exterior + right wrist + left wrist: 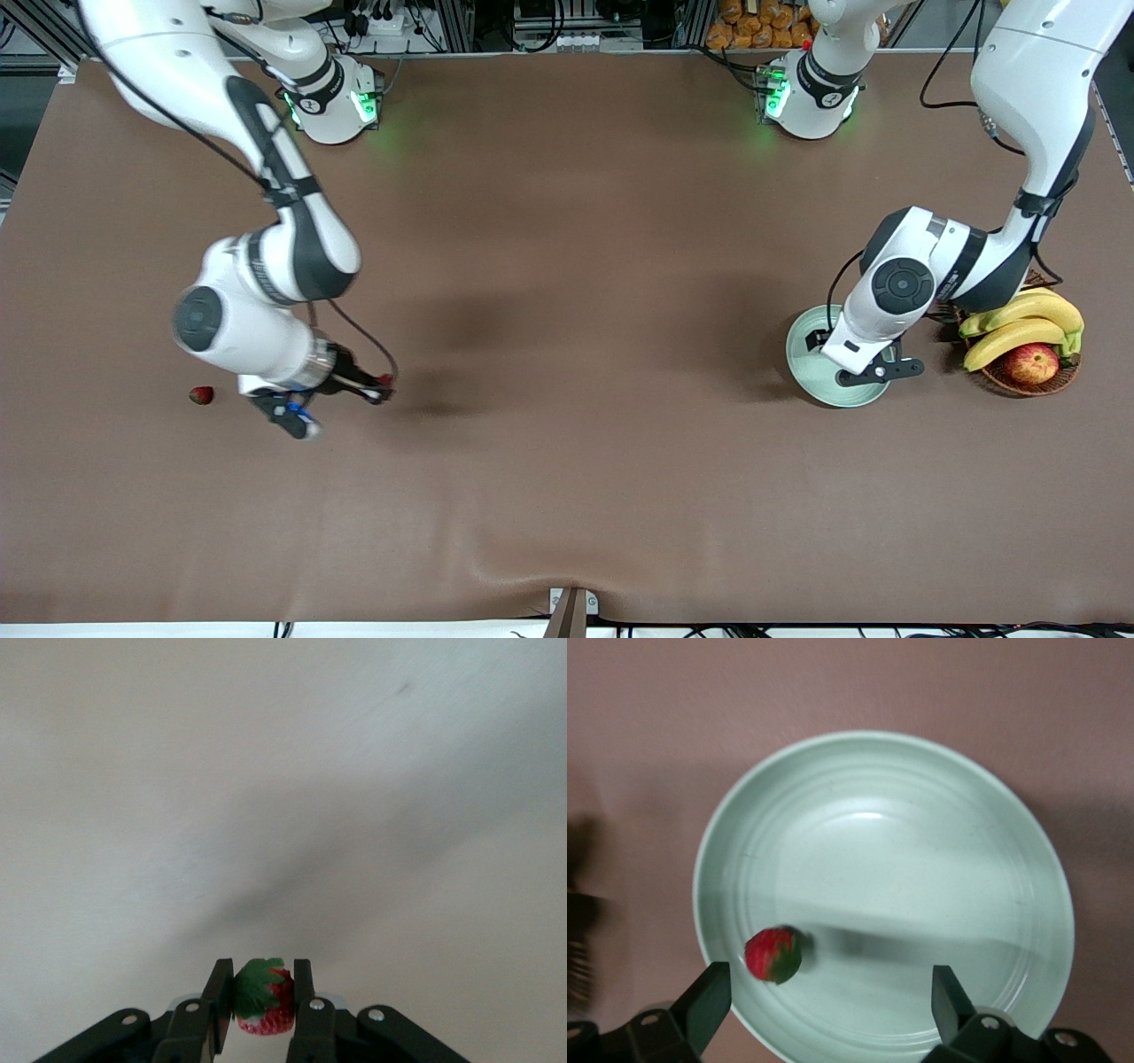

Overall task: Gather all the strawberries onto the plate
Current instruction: 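Carry the second strawberry to mid-table and release it with the right gripper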

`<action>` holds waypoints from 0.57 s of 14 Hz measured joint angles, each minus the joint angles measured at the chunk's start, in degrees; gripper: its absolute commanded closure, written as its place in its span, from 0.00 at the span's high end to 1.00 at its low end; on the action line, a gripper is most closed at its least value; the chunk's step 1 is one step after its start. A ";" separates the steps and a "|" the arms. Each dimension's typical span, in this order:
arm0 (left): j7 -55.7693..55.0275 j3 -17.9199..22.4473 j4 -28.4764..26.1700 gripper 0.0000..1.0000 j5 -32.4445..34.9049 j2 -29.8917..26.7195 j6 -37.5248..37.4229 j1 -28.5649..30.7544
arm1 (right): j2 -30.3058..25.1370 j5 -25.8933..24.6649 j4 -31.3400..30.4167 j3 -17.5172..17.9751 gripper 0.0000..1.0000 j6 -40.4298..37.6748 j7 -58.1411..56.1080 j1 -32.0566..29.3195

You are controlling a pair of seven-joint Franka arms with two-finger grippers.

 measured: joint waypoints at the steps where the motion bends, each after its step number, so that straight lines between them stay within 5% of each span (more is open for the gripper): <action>1: -0.01 -0.48 0.13 1.00 -0.40 -0.68 0.00 0.09 | 1.67 0.01 2.05 0.04 0.00 0.04 4.32 2.05; 8: -0.06 -2.75 2.21 1.00 -8.07 -2.54 -0.44 0.10 | 10.21 2.51 13.37 0.13 0.00 5.27 27.01 15.14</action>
